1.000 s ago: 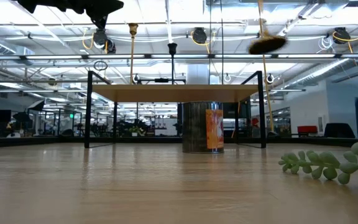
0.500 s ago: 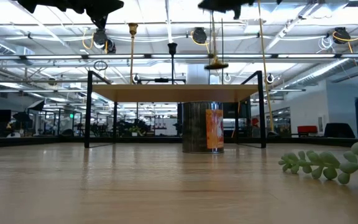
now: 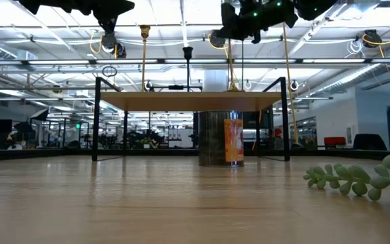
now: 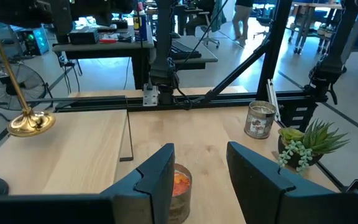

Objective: Pick & Place candle stick holders
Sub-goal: Put the gold candle holder on the shelf aligned with the other gold and black candle holders

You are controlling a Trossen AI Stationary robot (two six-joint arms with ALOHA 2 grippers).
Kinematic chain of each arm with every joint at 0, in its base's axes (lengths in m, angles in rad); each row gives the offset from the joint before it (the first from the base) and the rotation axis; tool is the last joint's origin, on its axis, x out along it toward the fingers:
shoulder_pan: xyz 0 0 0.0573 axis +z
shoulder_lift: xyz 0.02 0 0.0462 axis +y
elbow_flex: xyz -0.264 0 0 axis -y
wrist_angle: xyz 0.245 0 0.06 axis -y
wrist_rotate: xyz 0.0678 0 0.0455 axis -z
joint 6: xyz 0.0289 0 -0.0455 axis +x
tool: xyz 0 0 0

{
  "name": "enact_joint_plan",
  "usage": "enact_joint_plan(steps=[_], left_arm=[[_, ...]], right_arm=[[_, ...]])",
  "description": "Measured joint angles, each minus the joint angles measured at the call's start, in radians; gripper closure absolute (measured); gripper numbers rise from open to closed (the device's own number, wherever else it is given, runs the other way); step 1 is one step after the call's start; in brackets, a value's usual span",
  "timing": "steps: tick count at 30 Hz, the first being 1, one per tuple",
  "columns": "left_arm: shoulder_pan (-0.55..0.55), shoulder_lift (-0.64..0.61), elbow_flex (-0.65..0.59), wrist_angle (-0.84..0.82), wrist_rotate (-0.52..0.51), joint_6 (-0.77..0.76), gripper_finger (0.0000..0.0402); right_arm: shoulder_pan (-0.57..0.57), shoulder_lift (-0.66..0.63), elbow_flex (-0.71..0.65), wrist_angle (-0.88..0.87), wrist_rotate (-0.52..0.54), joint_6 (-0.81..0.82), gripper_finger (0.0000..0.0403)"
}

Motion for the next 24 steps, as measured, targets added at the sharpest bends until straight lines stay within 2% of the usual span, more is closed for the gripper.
enact_joint_plan(steps=[4, 13, 24], left_arm=[[0.000, 0.000, 0.000, 0.000, 0.000, -0.015, 0.0250], [0.000, 0.000, 0.000, -0.001, 0.000, -0.026, 0.0250], [0.000, 0.000, 0.000, 0.005, 0.000, -0.026, 0.0250]], right_arm=[[0.000, 0.000, 0.000, 0.000, 0.037, 0.000, 0.0403], [-0.024, 0.000, -0.049, 0.009, 0.041, 0.025, 0.0403], [-0.050, 0.000, -0.119, 0.172, 0.036, 0.053, 0.0403]])
